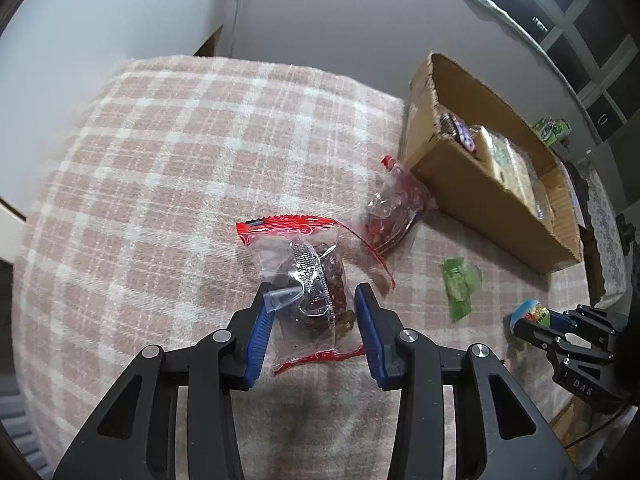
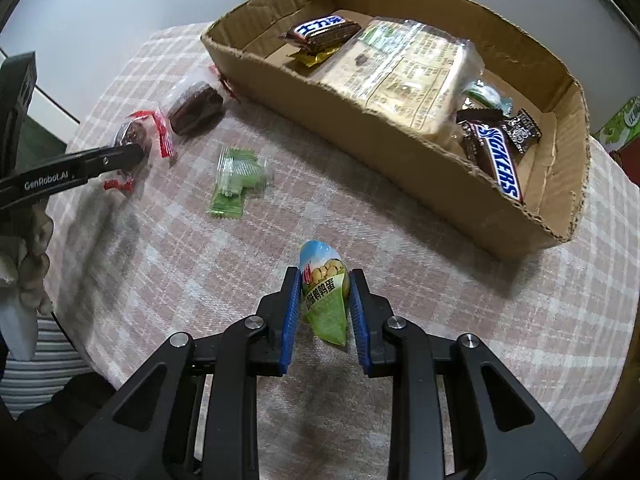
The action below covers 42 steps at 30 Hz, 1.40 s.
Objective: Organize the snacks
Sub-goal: 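Carry the bagged snack and green candy into the box and release both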
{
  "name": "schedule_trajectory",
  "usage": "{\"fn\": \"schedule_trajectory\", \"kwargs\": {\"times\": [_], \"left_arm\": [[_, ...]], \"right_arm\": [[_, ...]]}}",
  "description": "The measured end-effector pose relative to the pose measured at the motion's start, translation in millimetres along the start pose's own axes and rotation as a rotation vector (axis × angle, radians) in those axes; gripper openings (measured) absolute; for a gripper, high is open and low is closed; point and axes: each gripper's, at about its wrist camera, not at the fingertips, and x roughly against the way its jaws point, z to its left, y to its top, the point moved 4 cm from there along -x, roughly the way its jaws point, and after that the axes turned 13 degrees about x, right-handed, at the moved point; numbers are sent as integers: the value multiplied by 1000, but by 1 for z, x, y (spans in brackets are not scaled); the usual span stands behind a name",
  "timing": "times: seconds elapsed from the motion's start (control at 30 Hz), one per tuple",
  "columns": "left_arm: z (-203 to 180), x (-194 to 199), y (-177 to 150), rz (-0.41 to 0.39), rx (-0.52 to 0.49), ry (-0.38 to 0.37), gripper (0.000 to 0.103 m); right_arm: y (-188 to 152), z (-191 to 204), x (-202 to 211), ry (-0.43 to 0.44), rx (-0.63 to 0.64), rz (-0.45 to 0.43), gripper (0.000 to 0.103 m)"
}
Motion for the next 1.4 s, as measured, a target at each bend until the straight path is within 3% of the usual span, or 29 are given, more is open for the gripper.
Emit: {"fn": "schedule_trajectory", "kwargs": {"times": [0.37,0.7,1.07,1.4], "left_arm": [[-27,45,4,-68,-55,-57,39],[-84,68,29,-132,-168,-105,39],[-134,58,59,-163,-255,-125,39],[-151,23,70,-113,-271,-115,39]], "right_arm": [[3,-17,46,5,-28,-86,25],[17,-48,79,-24,-83,-156,25],[41,-103,93,-73,-143,-198,25],[53,-136,75,-87,-189,-182,25]]}}
